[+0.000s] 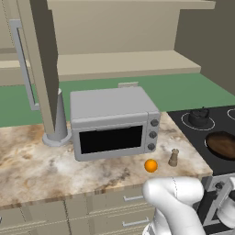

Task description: Pick the pan from the cabinet and place it on the stove. Then turn on the stove burner for the pan.

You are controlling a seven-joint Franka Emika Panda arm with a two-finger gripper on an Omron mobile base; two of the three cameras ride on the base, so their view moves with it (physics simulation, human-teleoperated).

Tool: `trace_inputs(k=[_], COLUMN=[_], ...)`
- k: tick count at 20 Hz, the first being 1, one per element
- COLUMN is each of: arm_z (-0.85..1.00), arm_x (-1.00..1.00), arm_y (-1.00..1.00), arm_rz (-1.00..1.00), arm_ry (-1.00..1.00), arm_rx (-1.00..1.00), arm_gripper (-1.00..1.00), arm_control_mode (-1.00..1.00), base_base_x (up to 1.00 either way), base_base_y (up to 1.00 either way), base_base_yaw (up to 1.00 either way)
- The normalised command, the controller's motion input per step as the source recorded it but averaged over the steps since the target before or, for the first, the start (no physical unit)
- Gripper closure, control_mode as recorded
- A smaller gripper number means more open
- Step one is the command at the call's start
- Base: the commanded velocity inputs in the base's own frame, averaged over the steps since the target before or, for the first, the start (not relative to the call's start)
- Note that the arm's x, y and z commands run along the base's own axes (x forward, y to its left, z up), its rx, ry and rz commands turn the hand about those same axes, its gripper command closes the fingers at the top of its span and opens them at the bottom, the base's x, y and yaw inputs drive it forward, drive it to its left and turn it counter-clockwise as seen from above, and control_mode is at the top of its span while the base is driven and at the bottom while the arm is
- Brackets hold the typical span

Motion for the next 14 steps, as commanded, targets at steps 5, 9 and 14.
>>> trace_inputs(k=[5,9,14], arm_z=[-0.01,0.0,0.03], arm_x=[-0.03,-0.29,-0.64], arm_y=[0.14,0.05,0.07], arm_rz=[0.0,0.0,0.0], arm_ry=[0.02,0.0,0.0], arm_rx=[-0.05,0.0,0.0], arm_gripper=[-1.0,-1.0,-1.0], arm_control_mode=[-1.0,-1.0,-1.0], base_base_x=[0.0,0.0,0.0], base_base_y=[0.0,0.0,0.0], base_base_yaw=[0.0,0.0,0.0])
